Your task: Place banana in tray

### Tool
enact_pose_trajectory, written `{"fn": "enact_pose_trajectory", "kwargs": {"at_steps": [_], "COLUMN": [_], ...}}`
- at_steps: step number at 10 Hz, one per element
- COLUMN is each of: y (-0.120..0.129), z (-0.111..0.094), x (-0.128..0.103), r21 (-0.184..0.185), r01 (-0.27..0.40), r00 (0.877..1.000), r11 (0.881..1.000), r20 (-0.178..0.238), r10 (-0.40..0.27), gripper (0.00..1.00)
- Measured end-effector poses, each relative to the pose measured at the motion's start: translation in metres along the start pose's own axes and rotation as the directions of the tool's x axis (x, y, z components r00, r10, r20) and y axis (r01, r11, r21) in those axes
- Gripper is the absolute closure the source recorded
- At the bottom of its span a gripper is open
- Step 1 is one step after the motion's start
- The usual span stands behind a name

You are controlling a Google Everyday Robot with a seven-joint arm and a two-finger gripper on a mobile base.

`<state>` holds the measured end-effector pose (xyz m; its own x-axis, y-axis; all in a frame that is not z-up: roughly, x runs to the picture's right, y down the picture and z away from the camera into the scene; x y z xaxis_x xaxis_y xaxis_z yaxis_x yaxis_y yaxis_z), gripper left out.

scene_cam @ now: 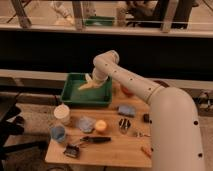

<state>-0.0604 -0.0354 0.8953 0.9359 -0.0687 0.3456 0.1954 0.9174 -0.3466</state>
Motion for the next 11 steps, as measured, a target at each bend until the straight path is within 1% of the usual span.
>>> {"fn": "enact_pose_trajectory", "kwargs": {"at_steps": [2, 4, 6, 11], "y": [-0.001, -0.001, 0.000, 0.000], "z": [-0.001, -0.002, 0.002, 0.009], "x": [-0.008, -0.010, -0.011, -0.006], "r21": [0.017, 0.031, 0.035, 0.047], "r01": [0.006, 0.013, 0.018, 0.006], "r00": [1.000, 0.999, 0.999, 0.999], "r11": [1.000, 0.999, 0.999, 0.999], "r20": [0.021, 0.031, 0.031, 0.031], "r10": [-0.006, -0.014, -0.019, -0.007], "gripper": [1.00, 1.00, 1.00, 1.00]}}
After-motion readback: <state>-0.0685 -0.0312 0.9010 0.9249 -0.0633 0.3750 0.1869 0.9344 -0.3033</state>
